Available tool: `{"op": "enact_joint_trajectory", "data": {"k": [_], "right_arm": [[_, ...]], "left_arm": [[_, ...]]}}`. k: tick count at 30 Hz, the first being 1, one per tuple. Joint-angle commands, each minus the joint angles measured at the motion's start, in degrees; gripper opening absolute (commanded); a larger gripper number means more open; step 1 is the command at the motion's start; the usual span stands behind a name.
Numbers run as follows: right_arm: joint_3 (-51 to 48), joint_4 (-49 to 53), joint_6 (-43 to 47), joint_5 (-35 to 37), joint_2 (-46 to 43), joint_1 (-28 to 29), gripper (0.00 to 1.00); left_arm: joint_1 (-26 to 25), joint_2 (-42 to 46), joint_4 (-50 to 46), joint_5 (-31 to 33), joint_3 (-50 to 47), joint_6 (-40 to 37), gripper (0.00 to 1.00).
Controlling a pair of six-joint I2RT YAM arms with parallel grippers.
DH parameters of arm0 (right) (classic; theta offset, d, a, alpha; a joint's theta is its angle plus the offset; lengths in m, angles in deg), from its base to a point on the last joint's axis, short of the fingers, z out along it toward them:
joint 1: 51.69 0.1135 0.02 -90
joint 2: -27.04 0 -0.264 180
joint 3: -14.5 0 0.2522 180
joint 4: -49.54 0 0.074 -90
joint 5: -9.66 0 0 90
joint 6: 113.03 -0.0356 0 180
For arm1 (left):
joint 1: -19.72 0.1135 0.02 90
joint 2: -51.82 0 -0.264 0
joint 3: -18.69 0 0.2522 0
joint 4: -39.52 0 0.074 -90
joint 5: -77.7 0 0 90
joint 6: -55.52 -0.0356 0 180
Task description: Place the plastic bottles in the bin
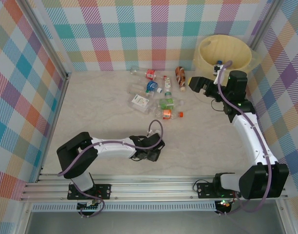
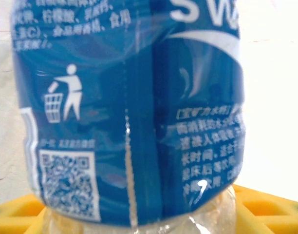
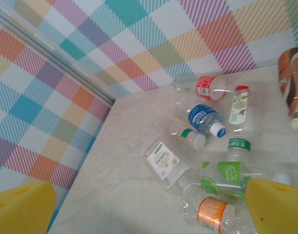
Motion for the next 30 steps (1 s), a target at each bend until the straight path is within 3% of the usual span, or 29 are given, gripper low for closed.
{"op": "enact_joint_trajectory", "data": {"k": [1, 5, 15, 22, 26, 30], "right_arm": [[-1.45, 0.15, 1.00, -0.42, 0.00, 2.19, 1.00], [-2.36, -1.26, -0.22, 1.18, -0.55, 3.46, 1.00], [-1.94, -2.63, -3.32, 0.93, 0.87, 5.63, 1.00], [1.24, -1.18, -2.56, -5.47, 3.74, 7.88, 1.00], [4.74, 3.30, -0.90, -5.68, 5.78, 10.25, 1.00], [5.73, -0.10, -2.72, -13.98, 7.40, 11.25, 1.00]], "left_arm": [[3.06, 2.66, 4.76, -3.37, -1.74, 0.56, 0.40], [6.29, 4.23, 9.08, -9.77, -1.77, -0.49, 0.34], [16.09, 6.90, 23.11, -27.33, -0.08, -0.17, 0.32], [22.04, 10.32, 34.18, -39.66, 4.00, -0.11, 0.31], [24.19, 11.34, 37.28, -45.68, 7.32, -1.20, 0.30], [24.87, 11.30, 37.17, -49.67, 10.16, -1.94, 0.29]]}}
